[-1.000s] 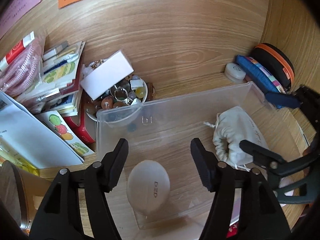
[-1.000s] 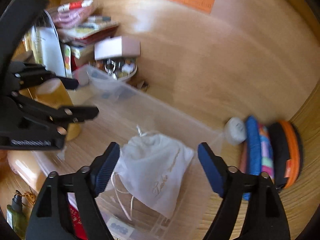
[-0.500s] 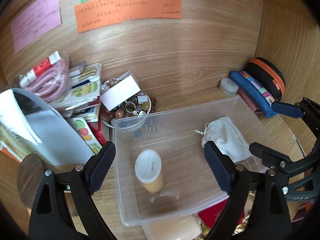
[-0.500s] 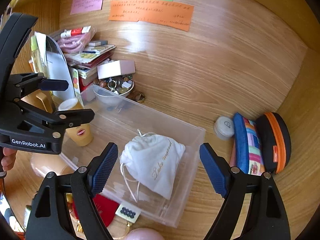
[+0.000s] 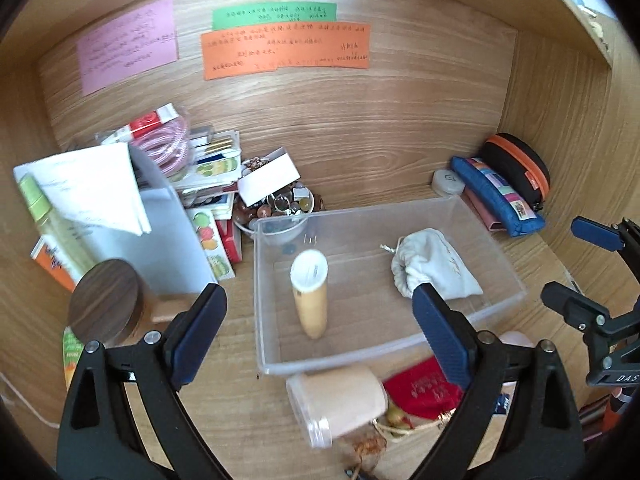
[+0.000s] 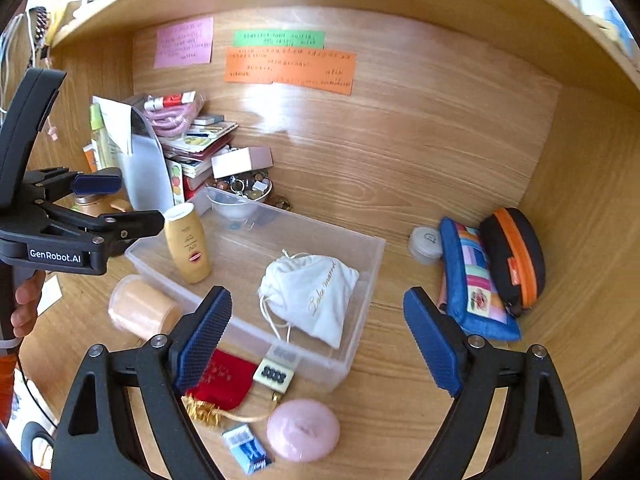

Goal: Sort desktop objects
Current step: 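Withdraw both grippers from the clear box toward the remaining items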

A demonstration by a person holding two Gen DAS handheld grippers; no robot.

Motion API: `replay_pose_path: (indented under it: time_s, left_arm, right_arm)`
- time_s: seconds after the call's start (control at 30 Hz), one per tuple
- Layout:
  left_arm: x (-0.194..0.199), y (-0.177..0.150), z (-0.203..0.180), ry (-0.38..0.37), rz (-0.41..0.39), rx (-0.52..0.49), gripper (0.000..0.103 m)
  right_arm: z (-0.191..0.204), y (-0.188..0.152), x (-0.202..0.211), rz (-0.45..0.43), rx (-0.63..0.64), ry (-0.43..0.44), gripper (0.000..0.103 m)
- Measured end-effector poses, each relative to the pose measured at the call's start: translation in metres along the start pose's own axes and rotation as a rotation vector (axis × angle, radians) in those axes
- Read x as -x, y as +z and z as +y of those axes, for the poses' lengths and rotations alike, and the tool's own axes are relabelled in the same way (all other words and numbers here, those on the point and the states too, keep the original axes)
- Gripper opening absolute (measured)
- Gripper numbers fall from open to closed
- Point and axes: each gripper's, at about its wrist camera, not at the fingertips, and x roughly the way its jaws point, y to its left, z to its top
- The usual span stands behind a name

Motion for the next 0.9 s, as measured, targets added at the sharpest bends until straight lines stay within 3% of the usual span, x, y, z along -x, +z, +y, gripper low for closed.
replay_pose_path:
  time_s: [0.33,0.5,0.9]
  left_arm:
    - [0.032,-0.039,0.001,-0.003,-0.013,0.03,0.097]
    - [0.037,-0.063,-0.002,-0.007,0.007,0.037,0.097]
    - [0.027,-0.117,-0.012,-0.006,0.091,0.064,0.097]
  right_arm:
    - [0.002,-0.036,0.045,-0.049,-0.033,-0.027,0.088]
    - [0.002,-0.056,0.057,-0.064,-0.063,-0.046,0.097]
    - [-0.002,-0.096,0.046,-0.004,-0.146,-0.013,0.099]
